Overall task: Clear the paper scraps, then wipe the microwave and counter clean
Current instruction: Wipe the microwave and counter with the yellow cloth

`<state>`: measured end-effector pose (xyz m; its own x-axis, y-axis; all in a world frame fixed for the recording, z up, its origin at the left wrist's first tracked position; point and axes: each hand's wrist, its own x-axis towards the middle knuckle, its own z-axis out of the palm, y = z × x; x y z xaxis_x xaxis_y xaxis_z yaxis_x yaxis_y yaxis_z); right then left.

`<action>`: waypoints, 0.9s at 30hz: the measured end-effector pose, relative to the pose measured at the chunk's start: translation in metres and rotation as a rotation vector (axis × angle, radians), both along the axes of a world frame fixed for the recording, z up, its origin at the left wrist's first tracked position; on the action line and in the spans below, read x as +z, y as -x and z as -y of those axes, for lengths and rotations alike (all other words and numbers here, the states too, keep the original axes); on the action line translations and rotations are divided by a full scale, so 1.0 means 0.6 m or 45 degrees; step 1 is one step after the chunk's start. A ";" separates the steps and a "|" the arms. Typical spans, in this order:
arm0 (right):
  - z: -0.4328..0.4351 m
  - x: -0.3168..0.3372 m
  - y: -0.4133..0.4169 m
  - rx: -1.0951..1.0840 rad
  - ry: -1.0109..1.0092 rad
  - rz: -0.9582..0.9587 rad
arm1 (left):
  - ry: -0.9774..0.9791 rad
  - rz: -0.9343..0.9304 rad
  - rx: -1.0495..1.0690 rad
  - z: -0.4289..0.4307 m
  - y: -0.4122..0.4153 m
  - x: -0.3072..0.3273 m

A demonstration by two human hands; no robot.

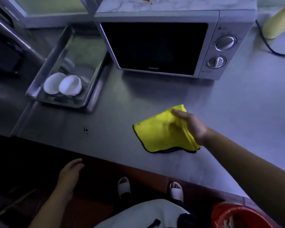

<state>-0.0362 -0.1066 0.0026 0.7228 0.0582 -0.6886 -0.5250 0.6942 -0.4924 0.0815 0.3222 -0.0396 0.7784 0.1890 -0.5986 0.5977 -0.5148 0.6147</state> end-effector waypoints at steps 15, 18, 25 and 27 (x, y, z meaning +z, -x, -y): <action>-0.231 -0.187 -0.174 0.734 2.165 -0.592 | -0.576 0.325 -0.574 -0.116 -0.362 -0.081; -0.229 -0.178 -0.280 0.535 2.020 -0.690 | -0.842 0.170 -0.900 -0.151 -0.390 -0.106; -0.418 -0.177 -0.434 1.099 2.177 -0.205 | -0.820 0.166 -1.038 -0.170 -0.384 -0.151; -0.502 -0.181 -0.416 1.243 2.202 -0.065 | -0.789 0.174 -1.048 -0.170 -0.384 -0.152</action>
<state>0.2137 0.1947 -0.1060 0.8464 -0.2816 -0.4520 -0.3962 -0.9001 -0.1811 0.3119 0.4245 -0.1308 0.8602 -0.1871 -0.4744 -0.1367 -0.9808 0.1391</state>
